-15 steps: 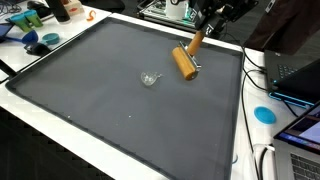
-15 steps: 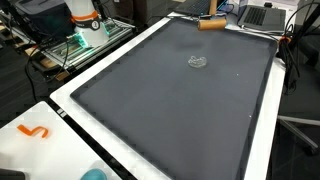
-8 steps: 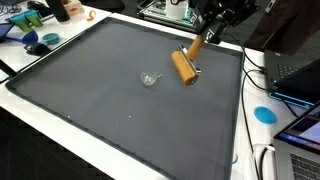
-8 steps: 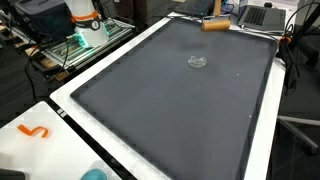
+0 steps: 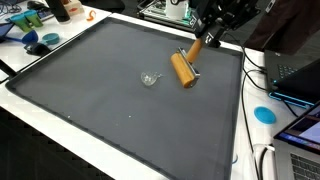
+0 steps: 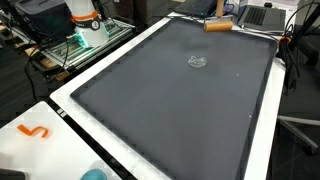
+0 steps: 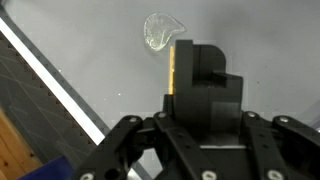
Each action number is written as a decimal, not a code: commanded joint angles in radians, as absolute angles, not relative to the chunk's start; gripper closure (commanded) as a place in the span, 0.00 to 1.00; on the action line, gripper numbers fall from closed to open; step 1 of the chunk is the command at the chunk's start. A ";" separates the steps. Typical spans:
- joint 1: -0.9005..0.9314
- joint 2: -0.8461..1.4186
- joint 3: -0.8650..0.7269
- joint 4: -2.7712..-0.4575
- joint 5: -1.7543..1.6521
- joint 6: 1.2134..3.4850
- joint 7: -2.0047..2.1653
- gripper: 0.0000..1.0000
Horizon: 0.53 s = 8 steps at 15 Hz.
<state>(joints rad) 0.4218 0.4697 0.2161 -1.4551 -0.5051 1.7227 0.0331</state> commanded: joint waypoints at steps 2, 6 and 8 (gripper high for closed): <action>0.436 0.488 0.198 -1.410 -0.511 1.698 0.023 0.76; 0.429 0.490 0.193 -1.403 -0.500 1.708 0.021 0.76; 0.423 0.492 0.193 -1.397 -0.488 1.713 0.014 0.76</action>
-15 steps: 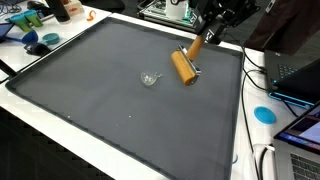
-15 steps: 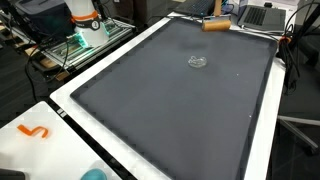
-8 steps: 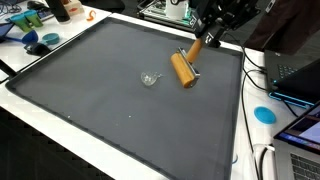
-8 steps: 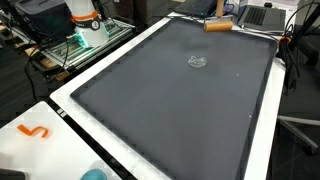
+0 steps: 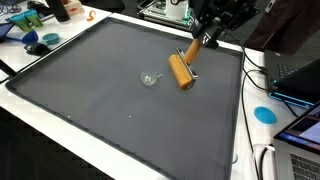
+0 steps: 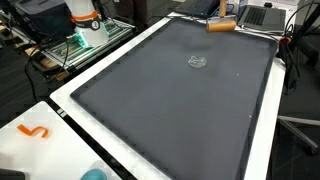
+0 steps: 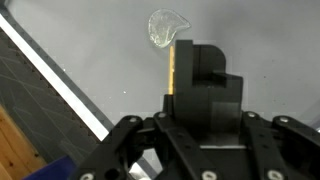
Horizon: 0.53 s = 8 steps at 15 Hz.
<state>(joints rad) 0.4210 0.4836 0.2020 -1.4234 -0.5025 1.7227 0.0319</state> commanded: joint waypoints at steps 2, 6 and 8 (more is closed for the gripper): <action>0.416 0.494 0.192 -1.392 -0.477 1.719 0.006 0.76; 0.398 0.491 0.192 -1.390 -0.454 1.726 -0.007 0.76; 0.386 0.487 0.191 -1.390 -0.437 1.733 -0.013 0.76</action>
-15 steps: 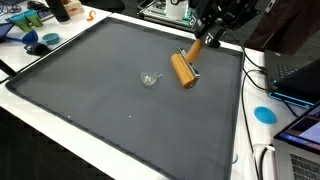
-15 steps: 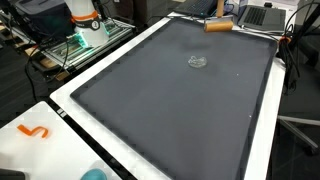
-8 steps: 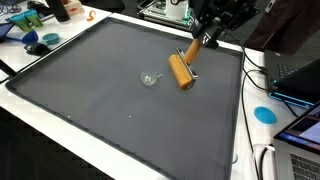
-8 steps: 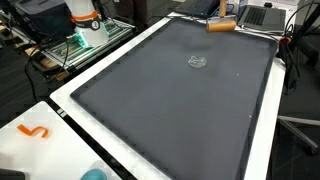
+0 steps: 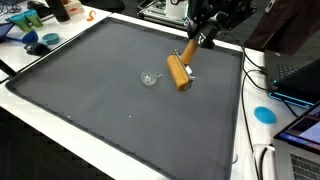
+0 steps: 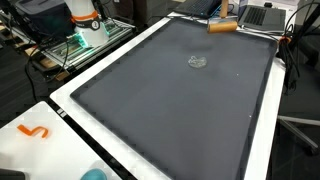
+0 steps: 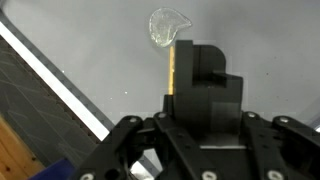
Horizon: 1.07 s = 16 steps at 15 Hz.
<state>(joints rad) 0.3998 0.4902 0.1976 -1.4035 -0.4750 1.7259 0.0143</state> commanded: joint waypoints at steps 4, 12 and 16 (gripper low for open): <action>0.357 0.482 0.190 -1.382 -0.390 1.753 -0.036 0.76; 0.287 0.466 0.171 -1.375 -0.302 1.775 -0.071 0.76; 0.249 0.443 0.160 -1.388 -0.278 1.784 -0.097 0.76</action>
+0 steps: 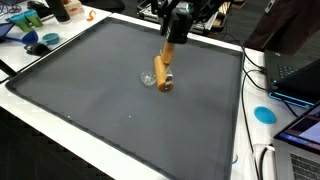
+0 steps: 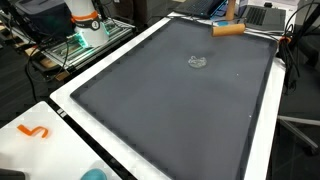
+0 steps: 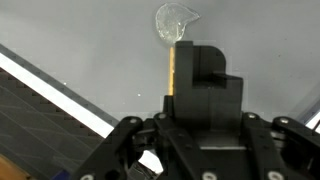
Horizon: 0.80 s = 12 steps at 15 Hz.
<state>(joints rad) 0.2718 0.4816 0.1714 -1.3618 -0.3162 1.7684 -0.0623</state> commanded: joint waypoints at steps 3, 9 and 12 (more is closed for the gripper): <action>0.215 0.419 0.157 -1.405 -0.249 1.796 -0.125 0.76; 0.139 0.355 0.148 -1.460 -0.157 1.821 -0.190 0.76; 0.103 0.311 0.143 -1.513 -0.110 1.848 -0.225 0.76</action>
